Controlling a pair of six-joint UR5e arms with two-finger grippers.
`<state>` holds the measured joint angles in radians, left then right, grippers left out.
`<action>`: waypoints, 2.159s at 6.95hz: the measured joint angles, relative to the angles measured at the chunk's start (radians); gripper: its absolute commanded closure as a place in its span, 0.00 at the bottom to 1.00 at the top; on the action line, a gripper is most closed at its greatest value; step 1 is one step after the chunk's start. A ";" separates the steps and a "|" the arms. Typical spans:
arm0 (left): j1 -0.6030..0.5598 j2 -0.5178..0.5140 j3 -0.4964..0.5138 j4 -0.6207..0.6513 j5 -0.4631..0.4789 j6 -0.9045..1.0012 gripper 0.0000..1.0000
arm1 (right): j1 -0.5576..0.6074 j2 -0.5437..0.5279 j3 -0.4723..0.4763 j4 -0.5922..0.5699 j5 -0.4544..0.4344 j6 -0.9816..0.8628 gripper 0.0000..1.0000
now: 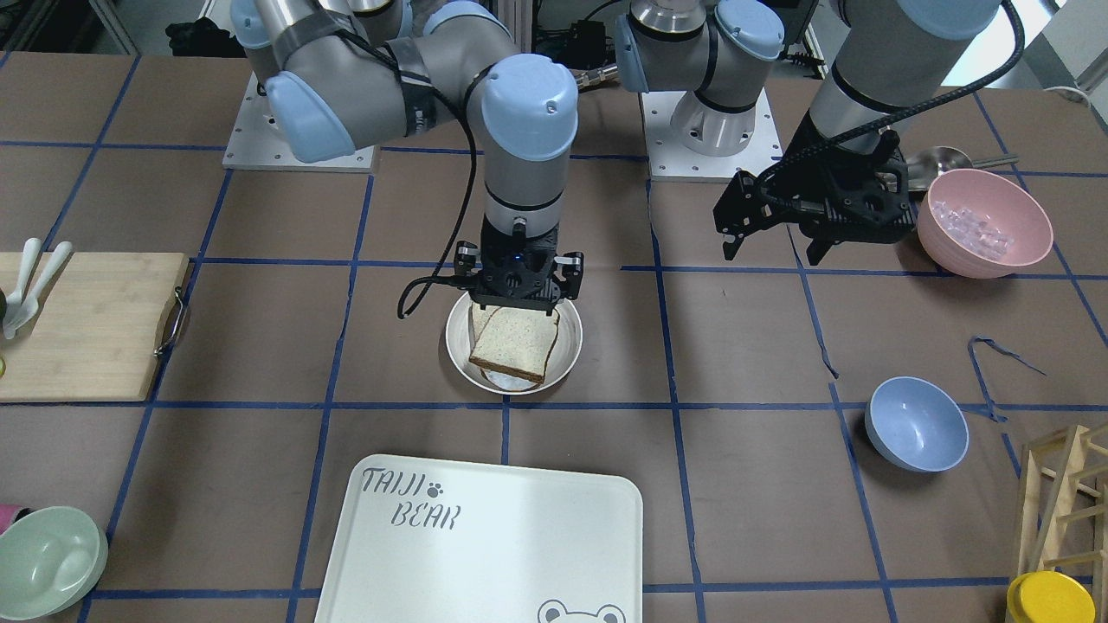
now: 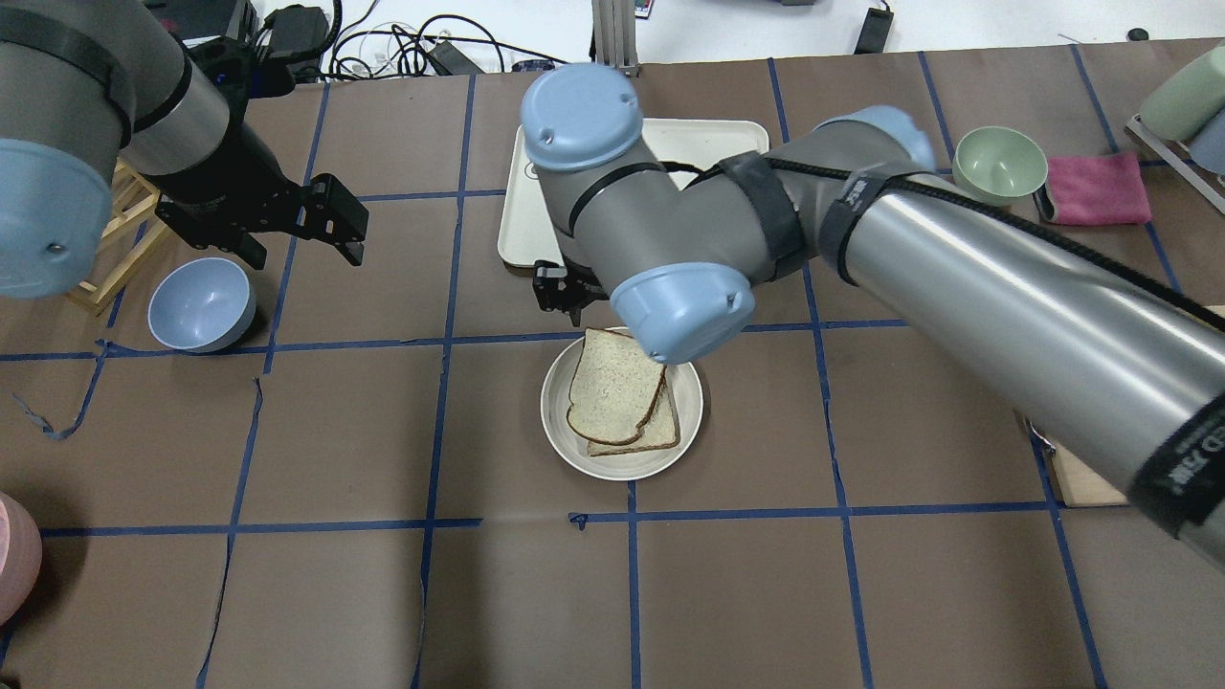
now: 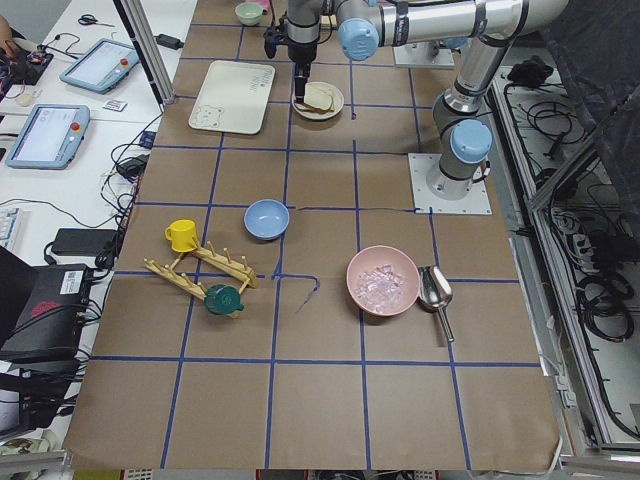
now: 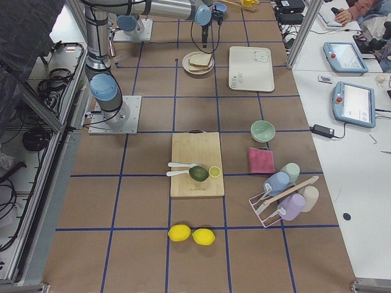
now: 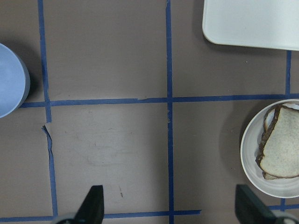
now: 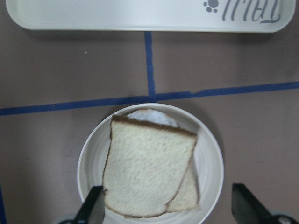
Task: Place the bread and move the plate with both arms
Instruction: 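Open the right gripper and raise it away while the left arm starts reaching, then reach the left gripper to the plate rim and grasp it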
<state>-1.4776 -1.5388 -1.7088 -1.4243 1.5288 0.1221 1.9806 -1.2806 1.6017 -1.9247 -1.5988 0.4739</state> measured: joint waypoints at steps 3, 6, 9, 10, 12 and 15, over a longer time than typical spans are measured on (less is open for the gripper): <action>-0.002 -0.007 0.000 0.002 -0.006 -0.003 0.00 | -0.283 -0.067 -0.142 0.243 0.011 -0.437 0.00; -0.003 -0.035 -0.045 0.036 -0.008 -0.017 0.00 | -0.421 -0.119 -0.246 0.396 0.001 -0.683 0.00; -0.052 -0.112 -0.177 0.265 -0.096 -0.043 0.00 | -0.458 -0.151 -0.248 0.385 0.021 -0.706 0.00; -0.096 -0.153 -0.192 0.335 -0.111 -0.063 0.00 | -0.461 -0.157 -0.247 0.382 0.022 -0.701 0.00; -0.151 -0.246 -0.201 0.414 -0.147 -0.108 0.16 | -0.427 -0.182 -0.245 0.382 0.022 -0.618 0.00; -0.190 -0.361 -0.206 0.515 -0.195 -0.132 0.32 | -0.378 -0.188 -0.191 0.335 0.009 -0.572 0.00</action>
<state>-1.6673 -1.8997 -1.9153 -0.9096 1.3340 -0.0094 1.6023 -1.4682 1.4110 -1.5898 -1.5898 -0.0980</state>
